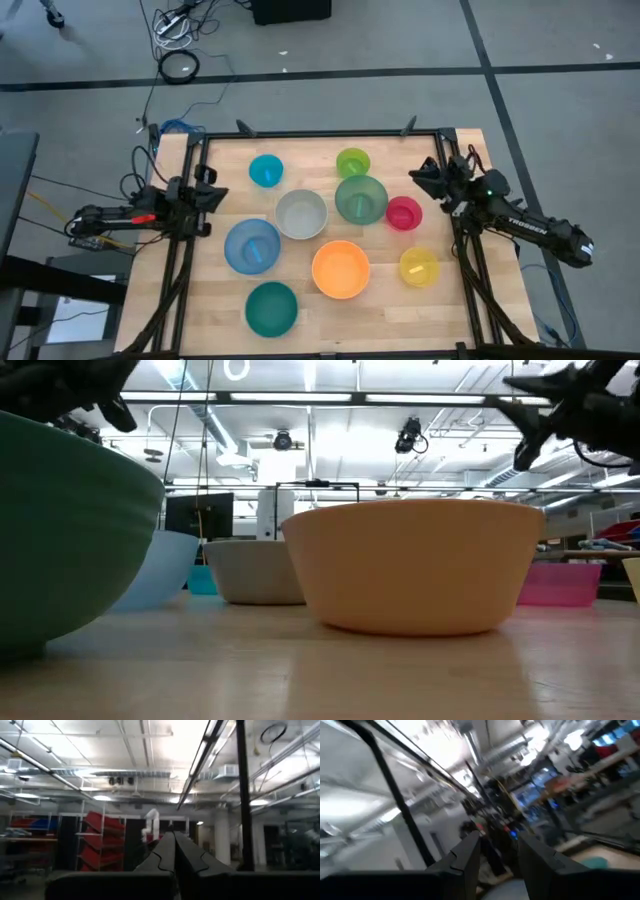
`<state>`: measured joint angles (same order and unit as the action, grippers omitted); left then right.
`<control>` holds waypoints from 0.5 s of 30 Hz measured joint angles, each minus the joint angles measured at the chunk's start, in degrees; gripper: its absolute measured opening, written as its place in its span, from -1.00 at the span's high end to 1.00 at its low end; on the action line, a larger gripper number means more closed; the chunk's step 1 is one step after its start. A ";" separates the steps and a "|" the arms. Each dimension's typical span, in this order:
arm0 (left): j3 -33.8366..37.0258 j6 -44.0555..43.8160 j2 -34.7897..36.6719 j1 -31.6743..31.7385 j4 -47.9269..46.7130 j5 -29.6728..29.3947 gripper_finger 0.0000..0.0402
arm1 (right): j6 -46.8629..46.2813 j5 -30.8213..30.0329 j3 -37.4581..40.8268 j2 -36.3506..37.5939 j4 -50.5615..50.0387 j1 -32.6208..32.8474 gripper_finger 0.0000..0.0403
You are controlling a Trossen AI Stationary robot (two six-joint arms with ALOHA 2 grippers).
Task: Nest bowls inside each other
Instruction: Stack the green bowl on top of the blue bowl
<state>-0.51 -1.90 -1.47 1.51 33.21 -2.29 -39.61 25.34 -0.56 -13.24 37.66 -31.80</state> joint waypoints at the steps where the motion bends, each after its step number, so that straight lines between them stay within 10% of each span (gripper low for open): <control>1: 0.00 -0.05 0.02 -0.01 -0.68 0.14 0.96 | 1.72 0.28 0.02 0.02 -1.91 -0.09 0.40; 15: 0.04 -16.43 -0.01 -0.01 14.24 5.02 0.96 | -5.05 0.33 0.00 0.02 -5.77 0.64 0.40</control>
<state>-0.47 -18.33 -1.48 1.50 47.44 2.73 -44.66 25.68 -0.56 -13.21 31.89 -31.16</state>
